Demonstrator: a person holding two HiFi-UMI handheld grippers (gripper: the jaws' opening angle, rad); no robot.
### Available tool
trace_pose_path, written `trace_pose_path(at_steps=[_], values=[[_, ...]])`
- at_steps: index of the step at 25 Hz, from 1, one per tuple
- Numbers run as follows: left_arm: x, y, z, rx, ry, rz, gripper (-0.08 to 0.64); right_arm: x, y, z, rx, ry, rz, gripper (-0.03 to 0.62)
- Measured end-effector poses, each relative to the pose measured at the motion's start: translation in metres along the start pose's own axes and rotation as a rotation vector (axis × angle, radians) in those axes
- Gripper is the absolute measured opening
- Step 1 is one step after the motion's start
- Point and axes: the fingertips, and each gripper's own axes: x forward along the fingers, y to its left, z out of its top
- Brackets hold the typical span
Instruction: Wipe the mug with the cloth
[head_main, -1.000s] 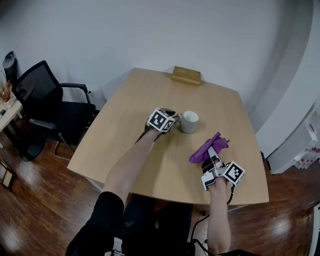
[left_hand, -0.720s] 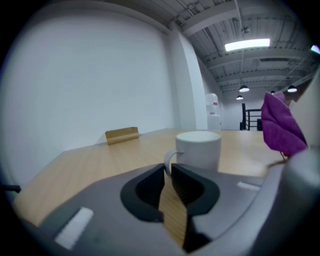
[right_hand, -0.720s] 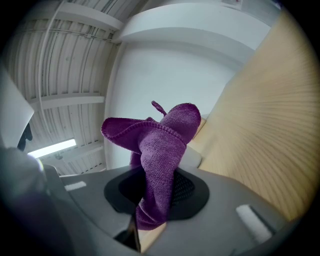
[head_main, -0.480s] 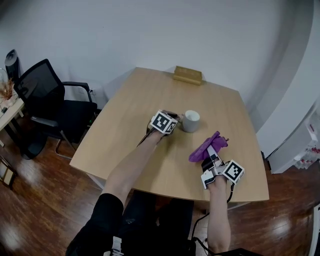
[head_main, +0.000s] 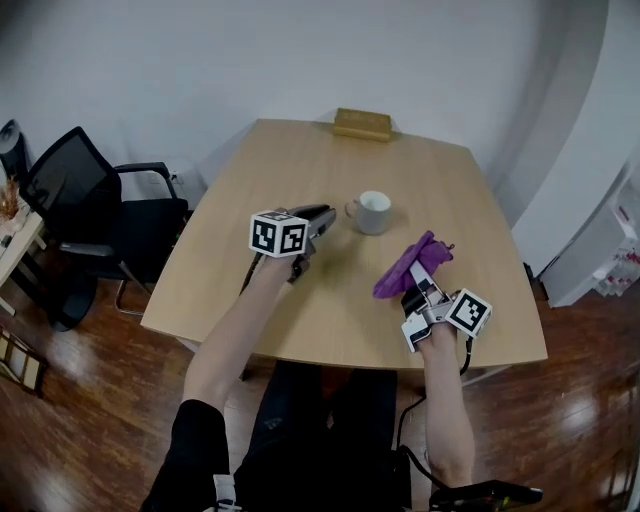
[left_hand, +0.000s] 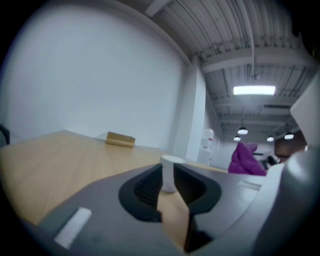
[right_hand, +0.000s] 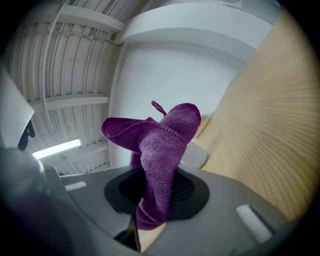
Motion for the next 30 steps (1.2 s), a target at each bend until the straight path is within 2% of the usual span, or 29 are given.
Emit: trace_pose_path(at_steps=[2, 3, 4, 5, 7, 8, 9, 11, 14, 17, 19, 22, 24, 26, 30], values=[[-0.027, -0.013, 0.021, -0.119, -0.126, -0.102, 0.089, 0.032, 0.038, 0.003, -0.063, 0.012, 0.222, 0.086], [-0.045, -0.016, 0.034, -0.169, -0.191, -0.128, 0.078, 0.048, 0.053, 0.002, -0.067, 0.022, 0.301, 0.086], [-0.061, -0.019, 0.046, -0.207, -0.247, -0.137, 0.078, 0.059, 0.063, 0.0, -0.056, 0.034, 0.334, 0.086], [-0.074, -0.024, 0.053, -0.243, -0.291, -0.147, 0.078, 0.062, 0.065, -0.003, -0.03, 0.045, 0.313, 0.086], [-0.083, -0.05, 0.052, -0.325, -0.347, -0.223, 0.074, 0.042, 0.046, -0.01, 0.046, 0.055, 0.148, 0.086], [-0.083, -0.068, 0.049, -0.355, -0.362, -0.274, 0.075, 0.029, 0.039, -0.012, 0.058, 0.053, 0.098, 0.086], [-0.082, -0.083, 0.045, -0.37, -0.373, -0.316, 0.075, 0.018, 0.037, -0.013, 0.049, 0.049, 0.088, 0.086], [-0.082, -0.103, 0.039, -0.375, -0.383, -0.359, 0.075, 0.006, 0.039, -0.013, 0.024, 0.045, 0.094, 0.086], [-0.091, -0.121, 0.04, -0.358, -0.403, -0.378, 0.075, 0.004, 0.05, -0.012, 0.015, 0.05, 0.114, 0.086], [-0.103, -0.149, 0.036, -0.322, -0.438, -0.396, 0.075, -0.005, 0.072, -0.019, 0.117, 0.041, 0.224, 0.086], [-0.109, -0.172, 0.023, -0.304, -0.443, -0.421, 0.075, -0.029, 0.078, -0.022, 0.144, 0.012, 0.265, 0.086], [-0.124, -0.196, 0.014, -0.284, -0.442, -0.442, 0.075, -0.059, 0.077, -0.021, 0.071, -0.027, 0.224, 0.086], [-0.14, -0.204, 0.019, -0.283, -0.442, -0.45, 0.075, -0.069, 0.092, -0.019, 0.027, -0.039, 0.204, 0.086], [-0.151, -0.206, 0.025, -0.284, -0.438, -0.45, 0.074, -0.071, 0.106, -0.017, 0.001, -0.043, 0.2, 0.086], [-0.151, -0.205, 0.023, -0.285, -0.428, -0.454, 0.061, -0.072, 0.105, -0.016, -0.022, -0.039, 0.21, 0.086]])
